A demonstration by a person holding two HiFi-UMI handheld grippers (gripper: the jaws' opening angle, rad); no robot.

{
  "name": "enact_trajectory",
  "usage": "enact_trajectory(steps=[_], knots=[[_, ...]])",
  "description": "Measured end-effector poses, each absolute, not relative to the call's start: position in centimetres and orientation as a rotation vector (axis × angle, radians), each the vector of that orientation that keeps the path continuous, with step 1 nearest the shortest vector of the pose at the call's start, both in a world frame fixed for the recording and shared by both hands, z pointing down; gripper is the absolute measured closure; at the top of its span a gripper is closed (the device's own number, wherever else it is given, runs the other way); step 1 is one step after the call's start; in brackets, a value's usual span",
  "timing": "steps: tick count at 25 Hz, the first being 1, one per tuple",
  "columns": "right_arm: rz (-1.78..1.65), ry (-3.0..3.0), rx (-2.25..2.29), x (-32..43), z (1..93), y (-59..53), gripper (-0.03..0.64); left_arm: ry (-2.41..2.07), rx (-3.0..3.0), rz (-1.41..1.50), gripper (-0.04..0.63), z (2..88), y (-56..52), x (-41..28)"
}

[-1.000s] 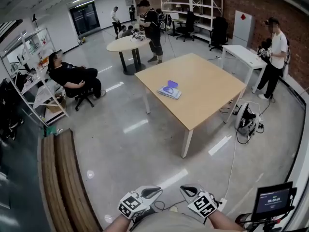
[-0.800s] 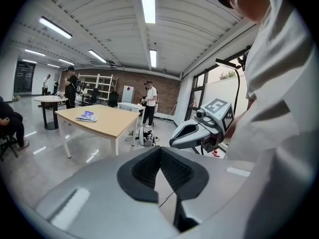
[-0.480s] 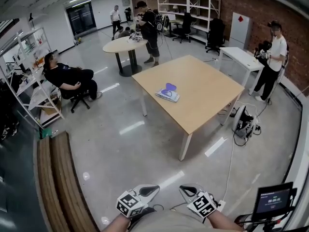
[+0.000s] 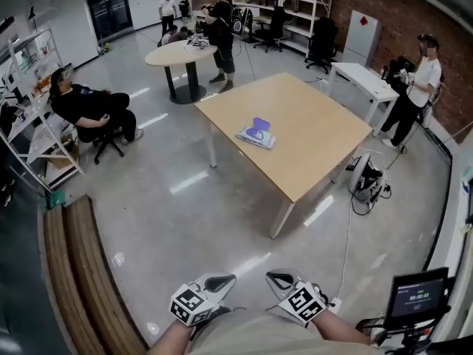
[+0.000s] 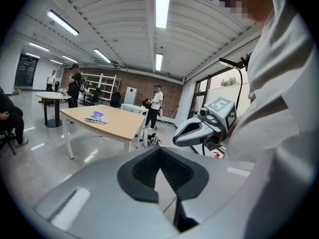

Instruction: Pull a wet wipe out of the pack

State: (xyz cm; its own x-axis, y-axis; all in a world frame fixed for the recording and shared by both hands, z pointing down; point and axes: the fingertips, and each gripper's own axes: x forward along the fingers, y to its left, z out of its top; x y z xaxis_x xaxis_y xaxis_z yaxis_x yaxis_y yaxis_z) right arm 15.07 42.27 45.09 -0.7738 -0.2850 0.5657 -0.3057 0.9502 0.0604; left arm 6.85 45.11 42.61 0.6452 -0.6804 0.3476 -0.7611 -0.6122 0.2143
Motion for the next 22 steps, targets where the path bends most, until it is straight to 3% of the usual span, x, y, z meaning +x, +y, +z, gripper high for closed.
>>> enact_trajectory(steps=[14,22], knots=[[0.074,-2.463,0.401,-0.5,44.5,39.9,0.621,-1.129,2.574,0.422,0.591,42.5,42.5,-9.2],[0.129,-2.455,0.410,-1.6,45.4,35.7,0.621,-1.135,2.541,0.364,0.591,42.6,38.2,-10.7]])
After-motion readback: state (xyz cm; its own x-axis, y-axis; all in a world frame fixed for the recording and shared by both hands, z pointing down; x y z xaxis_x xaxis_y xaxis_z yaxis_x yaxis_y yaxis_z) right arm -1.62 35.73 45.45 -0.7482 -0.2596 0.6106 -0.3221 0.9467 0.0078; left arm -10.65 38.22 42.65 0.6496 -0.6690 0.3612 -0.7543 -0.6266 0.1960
